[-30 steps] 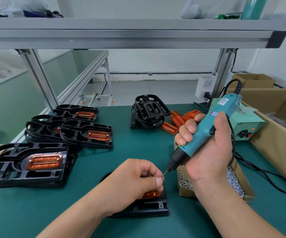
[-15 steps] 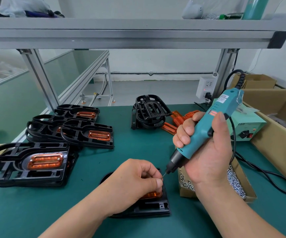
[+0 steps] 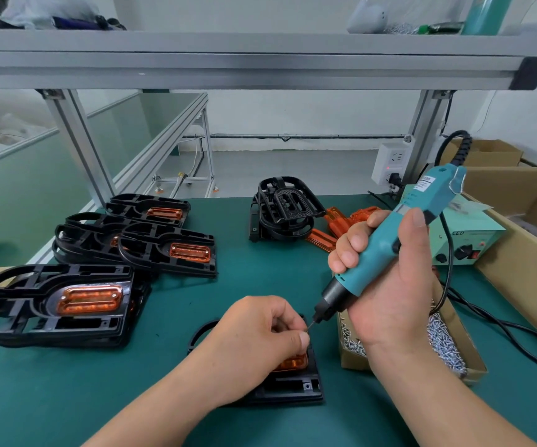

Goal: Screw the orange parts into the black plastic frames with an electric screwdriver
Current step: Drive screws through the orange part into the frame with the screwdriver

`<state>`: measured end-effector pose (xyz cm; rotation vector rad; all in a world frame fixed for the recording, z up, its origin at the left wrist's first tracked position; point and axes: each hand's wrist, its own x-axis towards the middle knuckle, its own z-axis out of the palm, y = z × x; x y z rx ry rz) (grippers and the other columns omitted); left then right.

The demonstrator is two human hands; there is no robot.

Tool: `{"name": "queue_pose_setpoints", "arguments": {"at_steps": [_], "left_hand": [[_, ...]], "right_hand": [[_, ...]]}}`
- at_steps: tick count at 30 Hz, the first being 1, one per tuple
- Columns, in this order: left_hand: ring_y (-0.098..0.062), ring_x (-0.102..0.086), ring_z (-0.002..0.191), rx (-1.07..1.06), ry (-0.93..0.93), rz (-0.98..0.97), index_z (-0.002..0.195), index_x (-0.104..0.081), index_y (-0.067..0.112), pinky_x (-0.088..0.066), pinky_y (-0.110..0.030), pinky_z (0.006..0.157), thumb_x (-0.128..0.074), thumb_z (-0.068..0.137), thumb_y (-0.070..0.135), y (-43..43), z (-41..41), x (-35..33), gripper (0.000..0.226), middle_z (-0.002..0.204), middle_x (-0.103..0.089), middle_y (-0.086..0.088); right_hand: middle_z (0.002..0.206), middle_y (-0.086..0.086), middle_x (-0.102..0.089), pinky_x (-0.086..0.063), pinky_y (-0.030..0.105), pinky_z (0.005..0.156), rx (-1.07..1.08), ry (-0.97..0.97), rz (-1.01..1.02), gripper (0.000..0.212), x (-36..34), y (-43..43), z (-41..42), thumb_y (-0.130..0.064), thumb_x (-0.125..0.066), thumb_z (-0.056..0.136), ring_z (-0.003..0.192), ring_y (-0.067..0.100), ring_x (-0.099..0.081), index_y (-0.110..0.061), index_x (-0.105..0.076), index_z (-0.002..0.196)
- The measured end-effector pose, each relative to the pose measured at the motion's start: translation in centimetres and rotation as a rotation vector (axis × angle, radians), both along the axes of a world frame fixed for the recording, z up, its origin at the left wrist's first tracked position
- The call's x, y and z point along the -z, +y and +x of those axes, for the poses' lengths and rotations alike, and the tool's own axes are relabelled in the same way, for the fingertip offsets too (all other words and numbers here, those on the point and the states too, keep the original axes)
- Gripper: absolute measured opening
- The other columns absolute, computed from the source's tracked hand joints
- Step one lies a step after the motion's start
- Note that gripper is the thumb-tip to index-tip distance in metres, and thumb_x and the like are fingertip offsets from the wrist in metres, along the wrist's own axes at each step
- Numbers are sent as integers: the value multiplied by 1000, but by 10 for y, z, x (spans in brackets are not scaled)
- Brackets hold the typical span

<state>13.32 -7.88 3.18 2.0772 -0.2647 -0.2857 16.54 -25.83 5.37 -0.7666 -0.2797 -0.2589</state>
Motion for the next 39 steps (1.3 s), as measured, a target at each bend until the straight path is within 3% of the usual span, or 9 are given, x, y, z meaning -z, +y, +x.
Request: {"name": "queue_pose_setpoints", "arguments": {"at_steps": [7,11,16,21,23,27,31,35,39], "left_hand": [[3,-56,62,9,-50,7,85,-72,36,-47,-17,63,-78,85,33,2,2,6,7,74,-70,12],[1,-56,63,33,-46,-14,87,-73,35,-48,-18,64,-77,83,33,3,4,5,6,73,-69,14],[0,-58,64,73,-82,28,113,-73,37,-48,-15,65,-73,89,38,20,12,-5,25,75,-69,11],[-2,-44,49,-21,-171,206,100,-73,38,-35,-16,52,-73,90,37,36,21,-9,10,55,-49,15],[-4,-45,48,-17,-186,310,101,-72,39,-34,-20,51,-74,88,43,34,20,-8,14,54,-49,15],[1,-50,63,10,-244,496,117,-67,44,-33,-20,57,-72,85,56,29,16,-7,34,65,-48,14],[-8,-53,88,19,-298,603,132,-60,43,-39,-27,71,-70,85,59,23,14,-1,51,76,-46,22],[-14,-63,110,11,-319,669,140,-54,42,-41,-29,77,-69,86,59,20,14,3,58,108,-67,17],[-15,-63,112,9,-308,697,139,-55,42,-39,-31,75,-68,87,60,18,14,3,56,118,-69,15]], "right_hand": [[76,4,-48,-44,28,59,35,59,38,40,6,1,3,-55,-64,99,62,17,-46,-17,-53,95],[77,4,-47,-43,28,59,44,91,72,39,6,0,4,-55,-58,101,63,17,-44,-16,-53,95],[77,4,-47,-42,27,59,49,114,88,39,9,-3,7,-54,-55,103,64,17,-44,-17,-54,94],[74,4,-47,-42,28,57,50,121,16,34,12,-2,10,-49,-54,104,60,17,-44,-17,-54,93],[73,4,-47,-43,28,56,41,122,-14,32,14,0,10,-47,-54,104,58,16,-45,-17,-55,92],[73,5,-47,-41,28,55,23,122,-66,30,17,4,9,-44,-55,103,56,17,-45,-16,-53,93],[74,6,-47,-42,28,55,10,111,-86,29,18,5,9,-43,-55,103,57,17,-45,-15,-53,95],[74,6,-49,-41,29,54,-6,96,-126,33,19,5,9,-47,-61,99,56,18,-45,-15,-53,97],[75,7,-49,-42,31,54,-38,34,-202,49,18,7,7,-55,-78,90,55,19,-46,-14,-53,99]]}}
